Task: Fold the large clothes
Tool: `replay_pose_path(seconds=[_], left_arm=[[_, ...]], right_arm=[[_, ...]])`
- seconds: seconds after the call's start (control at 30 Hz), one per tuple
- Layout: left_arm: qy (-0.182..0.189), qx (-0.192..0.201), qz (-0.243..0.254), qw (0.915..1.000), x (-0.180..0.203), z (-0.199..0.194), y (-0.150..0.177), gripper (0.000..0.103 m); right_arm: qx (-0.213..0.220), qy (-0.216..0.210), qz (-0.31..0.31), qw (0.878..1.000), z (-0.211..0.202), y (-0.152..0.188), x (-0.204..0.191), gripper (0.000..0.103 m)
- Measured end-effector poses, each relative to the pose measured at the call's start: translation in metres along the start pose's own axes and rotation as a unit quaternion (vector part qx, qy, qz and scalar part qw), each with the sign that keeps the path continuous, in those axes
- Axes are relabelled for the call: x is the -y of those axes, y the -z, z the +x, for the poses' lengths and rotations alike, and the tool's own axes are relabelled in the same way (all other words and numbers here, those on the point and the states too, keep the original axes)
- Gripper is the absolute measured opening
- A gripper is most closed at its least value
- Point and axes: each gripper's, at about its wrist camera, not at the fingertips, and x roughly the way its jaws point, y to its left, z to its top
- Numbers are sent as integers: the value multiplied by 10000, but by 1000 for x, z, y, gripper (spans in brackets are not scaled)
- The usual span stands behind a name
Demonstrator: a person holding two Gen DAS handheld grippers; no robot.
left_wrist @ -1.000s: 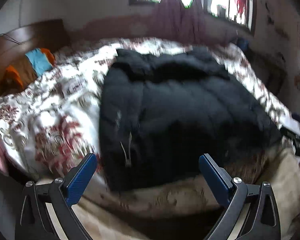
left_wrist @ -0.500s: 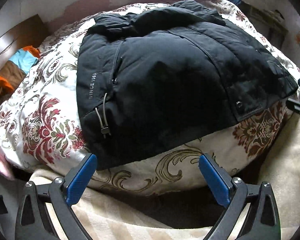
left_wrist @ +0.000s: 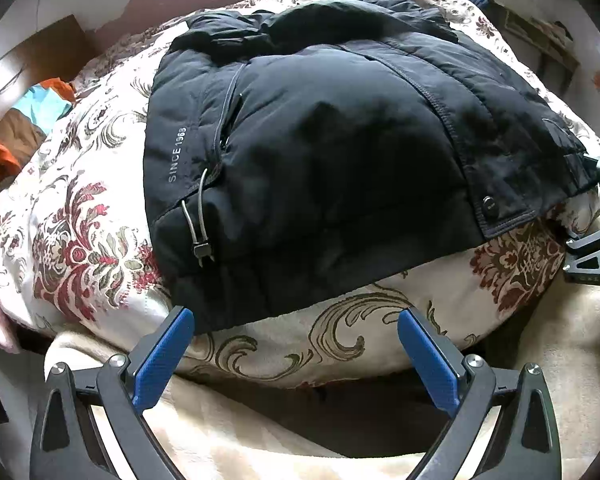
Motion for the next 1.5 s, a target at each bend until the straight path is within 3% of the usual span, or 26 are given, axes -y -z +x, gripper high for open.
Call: replay_pose_path(seconds=[0.27,0.47,0.63,0.73,0.9,1.03,1.27,1.5], left_arm=[[-16,-260,79,9996,4,16,-6,102],[-40,-144,206,9997,11,15,-7,102],[100,-18,294,9995,16,8,-4,102],[62,96,360,9993,19,3,-3,102],[-180,146,377,9990,20,1,-3,102],[-405,293,400,9979,20,-1,-6,102],[-1279,841,704,9857,32,3,-21,102],[-1620,1203,192,9792,4,2,-41,102]], right_arm=[[851,-47,87,9963,-14,-17,4,101],[1174,-758,829,9867,-23,-28,30,101],[1211,-1423,1548,9701,-22,-38,65,101],[1239,-1528,1610,9672,-25,-47,71,101],[1390,-1521,1550,9662,-35,-61,77,101],[1521,-1685,1760,9578,-46,-73,89,101],[1550,-2053,2244,9399,-42,-77,104,101],[1550,-1913,2189,9442,-39,-68,106,101]])
